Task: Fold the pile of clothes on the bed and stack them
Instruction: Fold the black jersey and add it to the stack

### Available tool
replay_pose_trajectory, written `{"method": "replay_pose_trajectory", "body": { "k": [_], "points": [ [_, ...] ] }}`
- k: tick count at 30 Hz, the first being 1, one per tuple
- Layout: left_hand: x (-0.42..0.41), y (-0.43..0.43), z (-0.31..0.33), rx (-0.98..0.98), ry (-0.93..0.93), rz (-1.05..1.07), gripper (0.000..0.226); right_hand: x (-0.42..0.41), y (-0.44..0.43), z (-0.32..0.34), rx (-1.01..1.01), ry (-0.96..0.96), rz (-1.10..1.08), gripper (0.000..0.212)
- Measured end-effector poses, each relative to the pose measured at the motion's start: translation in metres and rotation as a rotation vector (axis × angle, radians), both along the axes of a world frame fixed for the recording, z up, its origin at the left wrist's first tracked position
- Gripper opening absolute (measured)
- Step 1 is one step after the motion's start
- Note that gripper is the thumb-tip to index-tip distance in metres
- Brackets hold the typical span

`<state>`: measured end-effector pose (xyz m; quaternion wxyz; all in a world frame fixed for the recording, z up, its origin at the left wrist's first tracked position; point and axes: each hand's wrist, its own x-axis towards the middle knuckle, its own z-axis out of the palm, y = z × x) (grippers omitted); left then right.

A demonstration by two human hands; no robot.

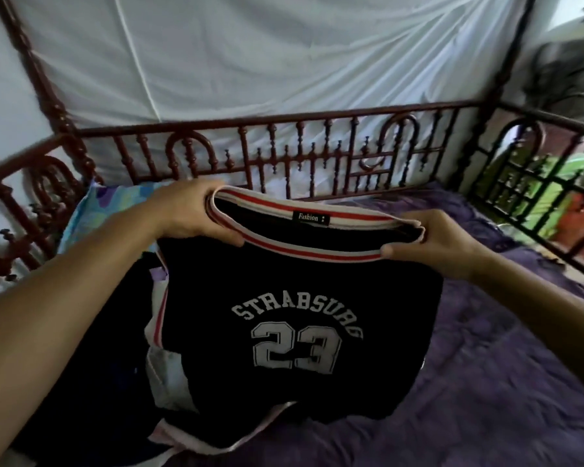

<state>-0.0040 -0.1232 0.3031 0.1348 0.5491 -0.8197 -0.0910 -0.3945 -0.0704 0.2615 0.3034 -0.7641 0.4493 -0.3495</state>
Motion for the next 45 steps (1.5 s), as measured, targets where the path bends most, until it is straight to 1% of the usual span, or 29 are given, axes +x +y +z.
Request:
{"method": "replay_pose_trajectory", "body": {
  "k": [1,2,4,5,6,9,11,13,17,19,22,24,27,30,34,37,39,42,45],
  "points": [
    [-0.015,-0.009,-0.009,-0.038,-0.105,-0.014,0.056,-0.013,0.006,-0.008,-0.021,0.101,-0.028,0.064],
    [-0.032,-0.017,-0.02,-0.07,-0.162,-0.025,0.044,-0.026,0.013,-0.02,-0.046,0.184,-0.043,0.06],
    [-0.067,-0.034,-0.046,-0.105,-0.16,-0.019,0.017,-0.051,0.029,-0.045,-0.043,0.254,-0.076,0.051],
    [-0.084,-0.043,-0.059,-0.105,-0.143,0.004,0.008,-0.064,0.037,-0.058,-0.013,0.252,-0.116,0.048],
    [-0.1,-0.052,-0.072,-0.095,-0.123,0.037,0.007,-0.078,0.044,-0.071,0.019,0.243,-0.169,0.046],
    [-0.15,-0.078,-0.11,-0.045,-0.084,0.099,0.024,-0.127,0.062,-0.107,0.112,0.206,-0.3,0.051],
    [-0.185,-0.096,-0.133,-0.012,-0.09,0.125,0.031,-0.161,0.073,-0.129,0.141,0.187,-0.37,0.05],
    [-0.22,-0.111,-0.155,0.009,-0.084,0.176,0.029,-0.196,0.081,-0.152,0.169,0.186,-0.432,0.047],
    [-0.301,-0.139,-0.198,0.074,-0.007,0.27,0.024,-0.275,0.083,-0.204,0.228,0.231,-0.596,0.046],
    [-0.353,-0.153,-0.217,0.097,0.052,0.26,0.023,-0.317,0.076,-0.238,0.278,0.288,-0.684,0.039],
    [-0.444,-0.173,-0.248,0.135,0.082,0.151,0.016,-0.386,0.053,-0.297,0.381,0.314,-0.809,0.03],
    [-0.506,-0.19,-0.273,0.179,0.057,0.098,0.014,-0.436,0.036,-0.335,0.494,0.321,-0.858,0.03],
    [-0.594,-0.211,-0.313,0.258,0.028,0.092,0.015,-0.504,0.018,-0.386,0.651,0.343,-0.931,0.03],
    [-0.675,-0.225,-0.35,0.281,0.018,0.114,0.016,-0.566,0.003,-0.424,0.745,0.38,-0.97,0.026],
    [-0.757,-0.241,-0.395,0.345,0.042,0.115,0.02,-0.634,-0.017,-0.46,0.821,0.485,-1.001,0.033],
    [-0.787,-0.244,-0.417,0.371,0.06,0.064,0.026,-0.664,-0.028,-0.475,0.915,0.59,-0.993,0.034],
    [-0.781,-0.245,-0.421,0.363,0.061,0.081,0.034,-0.671,-0.036,-0.477,0.963,0.662,-0.962,0.031],
    [-0.729,-0.237,-0.425,0.393,0.008,0.192,0.032,-0.661,-0.058,-0.47,0.962,0.722,-0.892,0.026],
    [-0.653,-0.208,-0.436,0.499,-0.086,0.374,0.025,-0.625,-0.101,-0.46,0.845,0.73,-0.743,0.027]
  ]
}}
